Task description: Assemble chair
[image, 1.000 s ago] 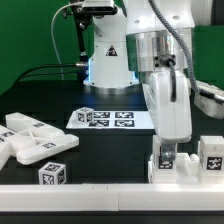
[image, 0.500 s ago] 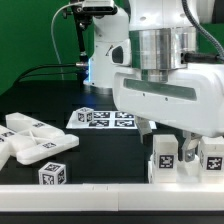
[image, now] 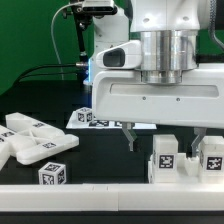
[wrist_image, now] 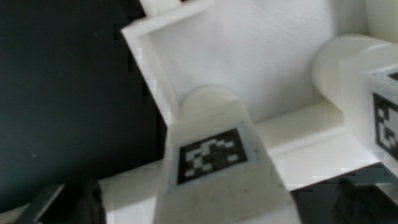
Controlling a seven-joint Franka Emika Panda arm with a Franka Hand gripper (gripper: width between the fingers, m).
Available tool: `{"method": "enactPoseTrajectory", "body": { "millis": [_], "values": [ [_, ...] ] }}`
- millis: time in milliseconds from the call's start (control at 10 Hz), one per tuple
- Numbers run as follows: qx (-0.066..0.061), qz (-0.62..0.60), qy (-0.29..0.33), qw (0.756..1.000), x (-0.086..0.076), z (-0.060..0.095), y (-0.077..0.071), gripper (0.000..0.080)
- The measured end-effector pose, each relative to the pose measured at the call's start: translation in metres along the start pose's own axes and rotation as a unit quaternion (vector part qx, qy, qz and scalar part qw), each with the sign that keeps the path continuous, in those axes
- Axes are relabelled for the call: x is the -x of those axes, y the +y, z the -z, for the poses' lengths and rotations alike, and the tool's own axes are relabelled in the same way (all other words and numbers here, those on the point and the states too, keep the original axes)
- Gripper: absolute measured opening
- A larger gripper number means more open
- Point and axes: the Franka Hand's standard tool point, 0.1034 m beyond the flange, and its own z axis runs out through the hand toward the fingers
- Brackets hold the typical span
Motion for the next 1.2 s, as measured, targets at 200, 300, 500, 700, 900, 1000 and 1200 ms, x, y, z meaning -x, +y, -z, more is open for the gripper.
{"method": "enactPoseTrajectory", "body": {
  "millis": [200, 300, 500, 700, 900, 1000, 1200],
  "values": [
    [0.000, -0.019, 0.000, 1.000, -0.0001, -0.0003, 0.0001, 0.0524],
    [-0.001, -0.046, 0.000, 0.999, 0.0002, -0.0006, -0.0002, 0.0324],
    [-0.002, -0.150, -0.001, 0.989, 0.0001, -0.0009, -0.0002, 0.0282],
    [0.000, -0.265, -0.001, 0.964, -0.0002, -0.0006, 0.0002, 0.0282],
    [-0.002, -0.459, -0.005, 0.889, 0.0008, 0.0000, -0.0007, 0.0282],
    [-0.012, -0.543, -0.013, 0.840, 0.0010, -0.0004, -0.0021, 0.0282],
    [-0.020, -0.624, -0.023, 0.781, 0.0008, -0.0004, -0.0028, 0.0282]
  ]
}}
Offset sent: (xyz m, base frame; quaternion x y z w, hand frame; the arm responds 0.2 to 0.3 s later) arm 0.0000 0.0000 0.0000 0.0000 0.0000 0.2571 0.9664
